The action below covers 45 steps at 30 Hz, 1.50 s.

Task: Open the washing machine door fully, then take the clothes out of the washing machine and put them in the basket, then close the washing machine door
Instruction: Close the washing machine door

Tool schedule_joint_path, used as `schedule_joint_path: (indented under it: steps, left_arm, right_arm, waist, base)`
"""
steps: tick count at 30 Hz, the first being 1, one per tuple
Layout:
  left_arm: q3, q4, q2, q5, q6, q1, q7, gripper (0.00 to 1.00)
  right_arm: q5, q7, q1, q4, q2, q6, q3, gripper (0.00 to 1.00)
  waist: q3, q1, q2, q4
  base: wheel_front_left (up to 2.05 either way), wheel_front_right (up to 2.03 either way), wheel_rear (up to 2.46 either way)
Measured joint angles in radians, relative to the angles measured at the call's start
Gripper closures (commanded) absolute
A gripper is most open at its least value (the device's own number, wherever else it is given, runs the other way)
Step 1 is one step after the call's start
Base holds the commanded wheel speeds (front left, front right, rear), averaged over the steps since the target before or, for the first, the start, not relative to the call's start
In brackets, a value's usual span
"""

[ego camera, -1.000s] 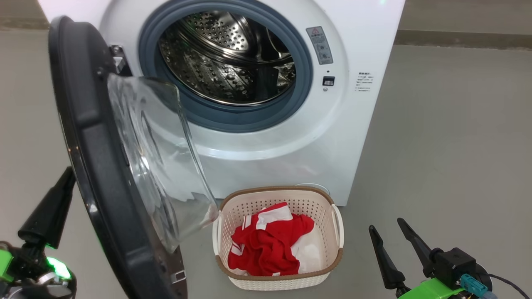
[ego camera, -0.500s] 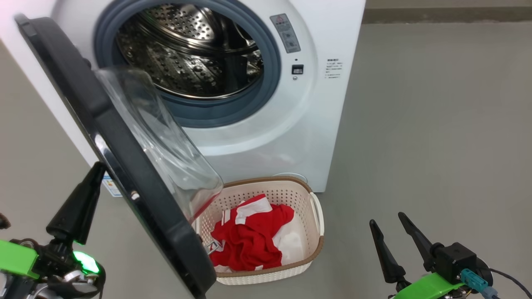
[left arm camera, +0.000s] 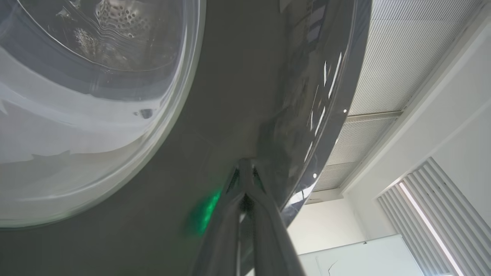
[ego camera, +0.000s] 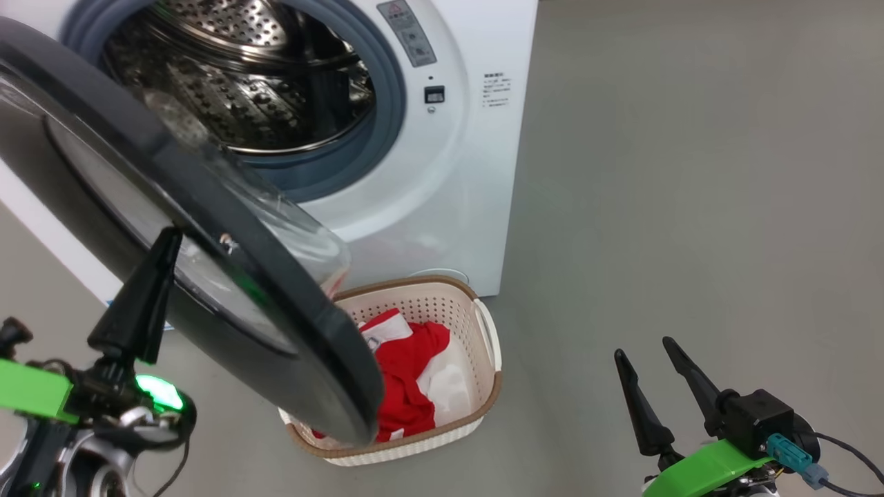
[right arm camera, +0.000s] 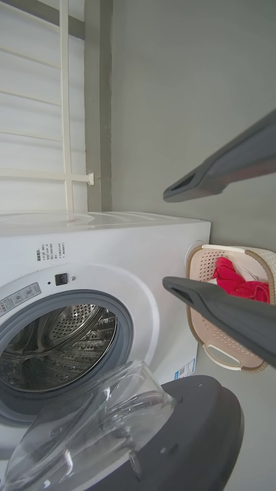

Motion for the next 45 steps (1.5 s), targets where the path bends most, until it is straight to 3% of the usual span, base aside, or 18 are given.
schedule_joint_path:
  steps: [13, 29, 43, 45]
  left_arm:
    - [-0.035, 0.080, -0.004, -0.029, -0.058, -0.145, -0.054, 1.00]
    - [-0.045, 0.238, -0.003, -0.029, -0.079, -0.388, -0.071, 1.00]
    - [-0.048, 0.406, -0.004, -0.028, -0.166, -0.540, -0.070, 1.00]
    - [-0.046, 0.420, -0.004, -0.028, -0.179, -0.537, -0.071, 0.64]
  right_arm:
    - [0.000, 0.000, -0.038, -0.009, 0.000, 0.000, -0.003, 0.00]
    - [-0.016, 0.000, -0.105, -0.024, 0.000, 0.000, -0.006, 0.00]
    - [-0.036, 0.000, -0.140, -0.021, -0.001, 0.000, 0.002, 0.00]
    - [-0.036, 0.000, -0.140, -0.017, -0.001, 0.000, 0.003, 0.00]
  waist:
    - [0.077, 0.0000, 0.0000, -0.067]
    - [0.194, 0.0001, 0.0000, -0.112]
    - [0.237, 0.0000, 0.0000, -0.113]
    - [0.225, 0.0000, 0.0000, -0.113]
  base:
    - [0.00, 0.00, 0.00]
    - [0.00, 0.00, 0.00]
    - [0.00, 0.00, 0.00]
    - [0.00, 0.00, 0.00]
